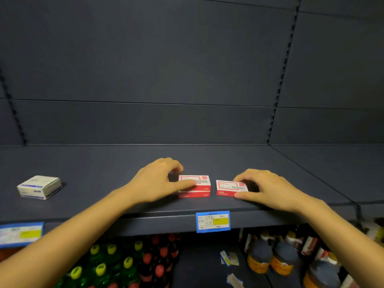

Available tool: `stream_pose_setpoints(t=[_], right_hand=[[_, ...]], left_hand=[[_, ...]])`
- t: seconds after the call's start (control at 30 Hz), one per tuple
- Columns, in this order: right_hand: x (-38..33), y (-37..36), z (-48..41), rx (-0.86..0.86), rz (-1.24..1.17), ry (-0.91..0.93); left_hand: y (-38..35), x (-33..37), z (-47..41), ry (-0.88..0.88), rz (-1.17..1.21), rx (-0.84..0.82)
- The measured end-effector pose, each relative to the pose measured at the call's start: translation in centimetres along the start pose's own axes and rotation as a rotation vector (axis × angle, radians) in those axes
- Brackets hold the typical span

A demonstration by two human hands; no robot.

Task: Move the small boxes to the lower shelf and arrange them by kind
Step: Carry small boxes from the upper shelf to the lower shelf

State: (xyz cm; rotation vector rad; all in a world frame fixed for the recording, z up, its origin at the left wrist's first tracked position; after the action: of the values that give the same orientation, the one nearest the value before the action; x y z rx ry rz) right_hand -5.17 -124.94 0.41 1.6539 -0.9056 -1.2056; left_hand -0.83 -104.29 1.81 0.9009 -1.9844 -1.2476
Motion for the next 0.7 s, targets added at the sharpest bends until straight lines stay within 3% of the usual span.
stream_pose_setpoints(t=[0.13,0.33,0.7], right_hand=[[-1.3,0.9,-0.7,0.067,0.037,0.101],[-9.1,1.5,-2.3,0.158,0.021,0.383],[-24.0,-4.1,-5.2,0.091,-0.071,0.681]], left_hand=[[2.2,-1.1,1.9,0.063,-0.116,0.114],[5.7,-4.5,6.7,0.22,-0.263,0.223],[12.1,-12.1,20.2,0.553,-0.464,0.258]])
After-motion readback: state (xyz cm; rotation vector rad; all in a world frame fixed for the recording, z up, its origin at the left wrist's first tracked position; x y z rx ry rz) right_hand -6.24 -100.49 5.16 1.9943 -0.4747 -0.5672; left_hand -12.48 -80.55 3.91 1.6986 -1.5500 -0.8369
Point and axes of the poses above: each hand's wrist, its own z-axis away from the middle knuckle, its own y-axis out of the back of the hand, x = y × z, the point moved 9 cm from there along -z, towards the middle knuckle, and after that the axes turned 9 degrees about -z, right-handed, at the moved point
